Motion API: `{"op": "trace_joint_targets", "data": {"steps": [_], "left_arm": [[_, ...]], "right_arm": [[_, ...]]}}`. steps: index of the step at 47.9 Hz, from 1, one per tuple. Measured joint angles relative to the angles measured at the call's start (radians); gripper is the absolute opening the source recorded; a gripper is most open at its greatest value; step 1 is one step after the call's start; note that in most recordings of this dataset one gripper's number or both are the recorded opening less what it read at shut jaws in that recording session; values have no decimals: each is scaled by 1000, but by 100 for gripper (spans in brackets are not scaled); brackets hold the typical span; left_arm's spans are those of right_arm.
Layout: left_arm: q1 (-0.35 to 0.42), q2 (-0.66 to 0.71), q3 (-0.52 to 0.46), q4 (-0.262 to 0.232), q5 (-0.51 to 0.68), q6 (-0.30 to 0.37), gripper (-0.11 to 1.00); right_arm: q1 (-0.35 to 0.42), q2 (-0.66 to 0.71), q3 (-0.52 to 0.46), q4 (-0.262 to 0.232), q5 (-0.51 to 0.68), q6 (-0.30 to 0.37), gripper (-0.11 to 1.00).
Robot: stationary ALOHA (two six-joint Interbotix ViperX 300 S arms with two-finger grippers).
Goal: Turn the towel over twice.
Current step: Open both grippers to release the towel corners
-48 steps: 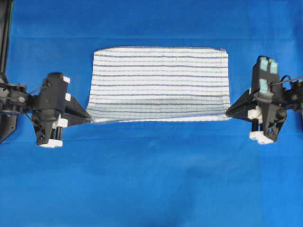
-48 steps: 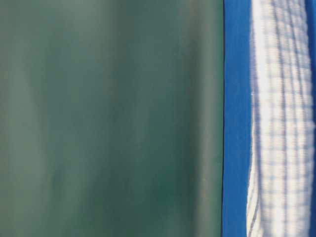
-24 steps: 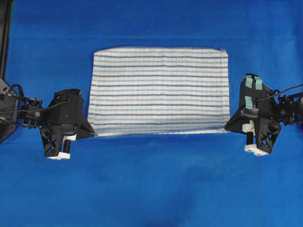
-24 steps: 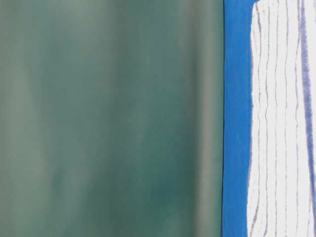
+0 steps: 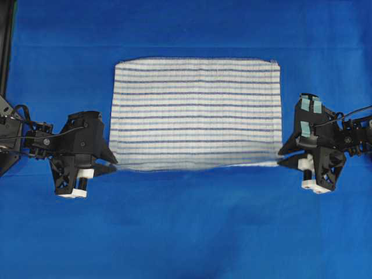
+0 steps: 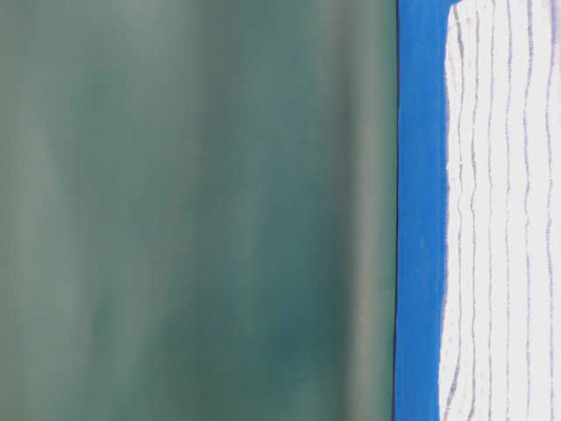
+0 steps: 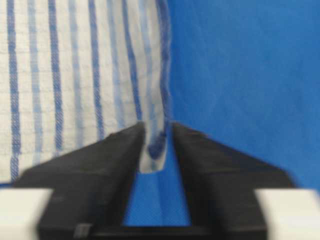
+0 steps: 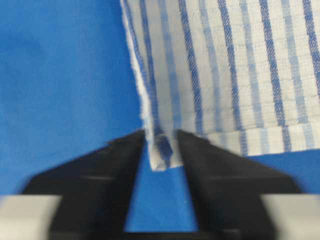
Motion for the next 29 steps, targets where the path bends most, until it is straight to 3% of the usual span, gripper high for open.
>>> {"op": "trace_joint_targets", "data": {"steps": [3,6,10,19,29], "left_arm": [[0,-3,-5,0,2,0,52],[0,-9,-9,0,3,2,72],[0,-23,-12,0,8,14,88],[2,-78,-23,0,21,17,85],[40,-201,-32,0,31,21,85]], "right_arm": [[0,-2,-8,-2,0,0,65],[0,-3,-17,-6,2,-5,61],[0,-18,-31,-20,6,-12,58],[-2,-98,-51,-77,15,-12,58],[-37,-227,-57,-172,21,-12,58]]}}
